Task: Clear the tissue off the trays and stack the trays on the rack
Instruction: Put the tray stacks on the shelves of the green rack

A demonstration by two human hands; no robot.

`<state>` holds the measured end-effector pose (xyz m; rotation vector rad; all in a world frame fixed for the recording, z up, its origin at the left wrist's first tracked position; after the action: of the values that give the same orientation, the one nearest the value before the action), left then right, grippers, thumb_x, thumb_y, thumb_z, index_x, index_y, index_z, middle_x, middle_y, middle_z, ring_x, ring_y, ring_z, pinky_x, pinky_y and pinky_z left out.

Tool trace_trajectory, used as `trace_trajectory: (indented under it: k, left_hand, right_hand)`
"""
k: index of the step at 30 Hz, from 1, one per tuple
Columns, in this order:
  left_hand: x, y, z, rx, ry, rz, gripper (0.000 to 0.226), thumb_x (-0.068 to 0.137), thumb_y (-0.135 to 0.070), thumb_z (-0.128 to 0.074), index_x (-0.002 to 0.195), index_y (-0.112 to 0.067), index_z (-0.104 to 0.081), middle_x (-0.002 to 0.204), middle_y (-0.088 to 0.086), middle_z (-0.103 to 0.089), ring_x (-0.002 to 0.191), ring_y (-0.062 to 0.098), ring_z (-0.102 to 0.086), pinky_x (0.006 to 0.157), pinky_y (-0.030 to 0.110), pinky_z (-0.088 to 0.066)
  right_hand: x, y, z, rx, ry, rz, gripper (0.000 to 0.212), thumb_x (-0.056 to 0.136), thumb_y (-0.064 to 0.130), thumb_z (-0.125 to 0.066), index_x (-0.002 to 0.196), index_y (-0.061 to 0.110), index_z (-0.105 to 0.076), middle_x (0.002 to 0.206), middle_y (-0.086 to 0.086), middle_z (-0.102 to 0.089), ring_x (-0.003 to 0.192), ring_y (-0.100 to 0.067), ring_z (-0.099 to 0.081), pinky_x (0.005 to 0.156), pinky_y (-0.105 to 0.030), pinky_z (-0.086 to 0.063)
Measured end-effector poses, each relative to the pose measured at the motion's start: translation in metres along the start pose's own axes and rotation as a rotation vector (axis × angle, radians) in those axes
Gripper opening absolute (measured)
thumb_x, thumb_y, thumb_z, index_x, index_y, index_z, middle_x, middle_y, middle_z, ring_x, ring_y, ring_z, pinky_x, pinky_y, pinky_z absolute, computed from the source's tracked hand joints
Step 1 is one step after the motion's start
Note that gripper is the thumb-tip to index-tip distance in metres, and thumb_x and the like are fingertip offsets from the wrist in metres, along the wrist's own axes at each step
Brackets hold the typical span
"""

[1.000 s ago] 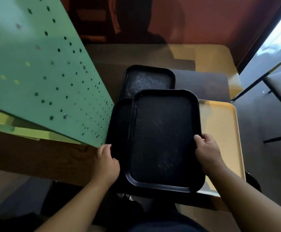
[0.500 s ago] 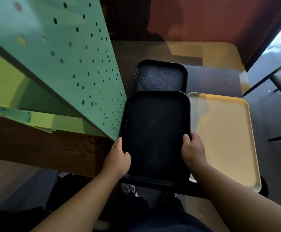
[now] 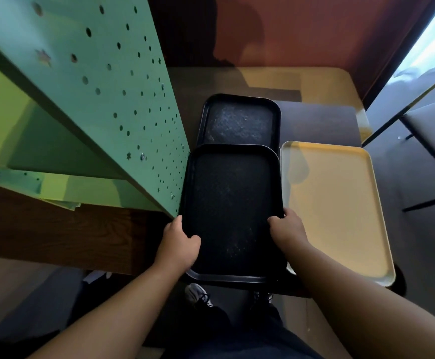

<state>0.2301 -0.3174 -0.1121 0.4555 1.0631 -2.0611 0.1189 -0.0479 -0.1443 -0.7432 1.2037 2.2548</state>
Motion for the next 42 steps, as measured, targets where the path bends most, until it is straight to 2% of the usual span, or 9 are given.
trace_trajectory:
  k: [2, 5, 8, 12, 16, 19, 26, 32, 42]
  left_hand:
    - [-0.002, 0.001, 0.002, -0.073, -0.009, 0.039, 0.079, 0.09, -0.02, -0.059, 0.159, -0.016, -0.021, 0.161, 0.009, -0.031, 0.143, 0.029, -0.038, 0.11, 0.04, -0.038]
    - [-0.013, -0.005, 0.001, -0.122, 0.003, 0.038, 0.082, 0.089, -0.022, -0.06, 0.16, -0.016, -0.018, 0.162, 0.01, -0.03, 0.145, 0.029, -0.035, 0.11, 0.039, -0.036]
    - [-0.025, -0.015, -0.004, -0.115, 0.022, 0.001, 0.081, 0.09, -0.022, -0.059, 0.16, -0.02, -0.018, 0.163, 0.008, -0.025, 0.141, 0.027, -0.04, 0.097, 0.029, -0.039]
    - [-0.026, -0.036, -0.007, -0.111, 0.014, -0.045, 0.079, 0.09, -0.023, -0.06, 0.159, -0.024, -0.02, 0.161, 0.006, -0.023, 0.114, 0.017, -0.052, 0.079, 0.021, -0.046]
    - [-0.016, -0.07, 0.001, -0.082, -0.029, -0.11, 0.085, 0.078, -0.036, -0.058, 0.155, -0.029, -0.022, 0.155, 0.003, -0.031, 0.118, 0.028, -0.06, 0.095, 0.045, -0.055]
    - [-0.008, -0.094, 0.006, -0.038, -0.068, -0.149, 0.084, 0.075, -0.036, -0.056, 0.153, -0.028, -0.025, 0.148, 0.004, -0.038, 0.109, 0.028, -0.063, 0.09, 0.048, -0.058]
    - [0.035, -0.128, 0.006, -0.005, -0.192, -0.067, 0.077, 0.083, -0.031, -0.06, 0.153, -0.023, -0.028, 0.148, 0.006, -0.041, 0.114, 0.026, -0.056, 0.094, 0.05, -0.053]
    - [0.07, -0.144, -0.007, 0.129, -0.266, -0.021, 0.083, 0.081, -0.036, -0.061, 0.153, -0.02, -0.024, 0.15, 0.01, -0.037, 0.122, 0.032, -0.051, 0.102, 0.052, -0.046]
    - [0.106, -0.141, 0.0, 0.158, -0.311, 0.007, 0.09, 0.082, -0.031, -0.062, 0.155, -0.021, -0.011, 0.151, 0.013, -0.037, 0.13, 0.034, -0.046, 0.107, 0.053, -0.042]
  right_hand:
    - [-0.011, 0.005, 0.007, 0.063, -0.03, -0.023, 0.027, 0.089, 0.01, -0.048, 0.109, 0.021, -0.063, 0.093, -0.002, -0.067, 0.077, -0.022, -0.065, 0.061, -0.031, -0.053]
    - [-0.013, -0.005, 0.016, 0.132, -0.085, -0.035, 0.024, 0.095, 0.006, -0.046, 0.096, 0.022, -0.063, 0.089, 0.0, -0.066, 0.081, -0.022, -0.063, 0.069, -0.034, -0.053]
    - [-0.015, -0.014, 0.022, 0.213, -0.114, -0.011, 0.023, 0.095, 0.012, -0.049, 0.108, 0.02, -0.067, 0.099, -0.004, -0.071, 0.091, -0.027, -0.067, 0.084, -0.046, -0.06]
    - [-0.01, -0.013, 0.036, 0.282, -0.176, 0.011, 0.036, 0.09, 0.017, -0.053, 0.121, 0.018, -0.072, 0.104, -0.005, -0.074, 0.096, -0.03, -0.07, 0.089, -0.052, -0.061]
    - [0.002, -0.003, 0.048, 0.373, -0.215, 0.004, 0.032, 0.089, 0.014, -0.053, 0.114, 0.019, -0.073, 0.101, -0.004, -0.074, 0.096, -0.029, -0.069, 0.09, -0.049, -0.06]
    - [0.016, 0.001, 0.051, 0.431, -0.238, -0.012, 0.032, 0.088, 0.014, -0.055, 0.113, 0.018, -0.074, 0.103, -0.007, -0.075, 0.1, -0.033, -0.07, 0.093, -0.051, -0.059]
    - [0.061, 0.04, 0.052, 0.429, -0.179, 0.033, 0.025, 0.094, 0.012, -0.05, 0.085, 0.028, -0.066, 0.097, -0.002, -0.071, 0.098, -0.029, -0.067, 0.093, -0.051, -0.059]
    - [0.099, 0.086, 0.046, 0.346, -0.126, 0.099, 0.033, 0.097, 0.016, -0.048, 0.123, 0.018, -0.069, 0.109, -0.001, -0.072, 0.1, -0.022, -0.066, 0.092, -0.042, -0.058]
    - [0.133, 0.099, 0.019, 0.316, -0.089, 0.065, 0.037, 0.096, 0.017, -0.049, 0.125, 0.02, -0.072, 0.108, 0.001, -0.074, 0.102, -0.021, -0.068, 0.092, -0.04, -0.06]
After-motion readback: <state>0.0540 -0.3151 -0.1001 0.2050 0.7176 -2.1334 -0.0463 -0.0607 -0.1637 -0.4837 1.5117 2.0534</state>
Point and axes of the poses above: each hand's wrist, its own x-axis towards the middle knuckle, its own z-axis out of the back of the hand, y = z × x, the point moved 9 cm from there along x, towards the middle knuckle
